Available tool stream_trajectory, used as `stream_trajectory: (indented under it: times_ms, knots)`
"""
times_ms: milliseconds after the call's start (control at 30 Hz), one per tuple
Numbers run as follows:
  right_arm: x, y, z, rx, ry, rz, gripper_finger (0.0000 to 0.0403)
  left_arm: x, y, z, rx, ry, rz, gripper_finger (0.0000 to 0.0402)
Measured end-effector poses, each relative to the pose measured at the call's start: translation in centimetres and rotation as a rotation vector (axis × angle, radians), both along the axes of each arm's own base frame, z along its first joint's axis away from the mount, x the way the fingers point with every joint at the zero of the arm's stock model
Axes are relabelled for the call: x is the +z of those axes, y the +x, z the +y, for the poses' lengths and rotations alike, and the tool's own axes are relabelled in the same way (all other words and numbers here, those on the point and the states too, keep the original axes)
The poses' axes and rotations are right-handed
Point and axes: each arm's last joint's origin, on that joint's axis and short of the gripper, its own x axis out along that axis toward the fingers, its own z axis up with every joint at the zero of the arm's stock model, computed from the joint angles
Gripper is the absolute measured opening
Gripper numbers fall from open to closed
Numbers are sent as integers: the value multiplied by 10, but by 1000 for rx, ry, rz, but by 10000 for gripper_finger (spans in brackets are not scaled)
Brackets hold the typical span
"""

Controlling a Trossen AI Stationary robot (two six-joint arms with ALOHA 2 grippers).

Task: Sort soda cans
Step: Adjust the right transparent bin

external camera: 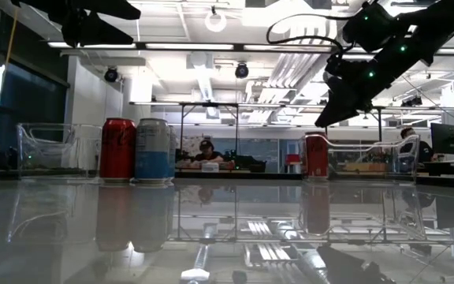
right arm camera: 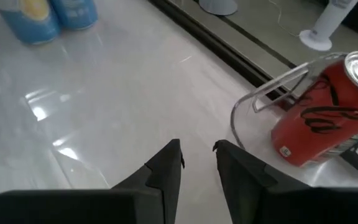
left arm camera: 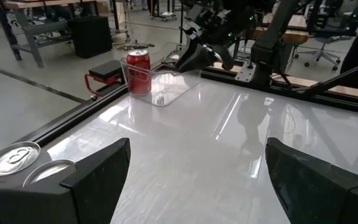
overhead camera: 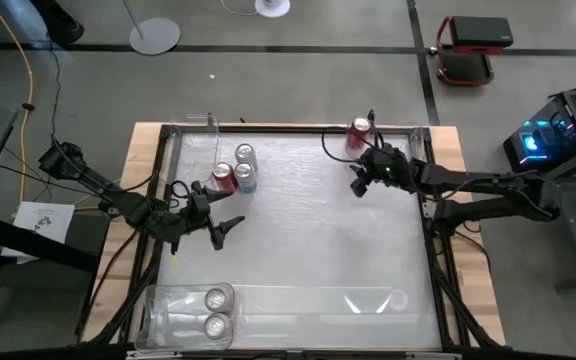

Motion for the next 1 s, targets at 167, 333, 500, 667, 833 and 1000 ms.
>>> stream_trajectory:
  times_ms: [167, 333, 500, 667, 833, 1000]
  knots:
    - [-5, 0, 9, 103, -13, 92, 98, 4, -2, 1, -25, -19, 3, 349]
    - [-21, -20, 9, -51, 80, 305, 98, 19, -5, 7, 10, -50, 85, 349]
    - [-27, -36, 1, -271, 103, 391, 98, 24, -6, 18, 94, -70, 145, 349]
    - [-28, -45, -6, -372, 86, 435, 98, 24, -4, 24, 127, -89, 145, 349]
    - [-28, -47, -7, -394, 68, 459, 98, 23, -3, 26, 124, -115, 147, 349]
    - [-26, -42, -3, -348, 122, 417, 98, 23, -3, 25, 116, -127, 147, 349]
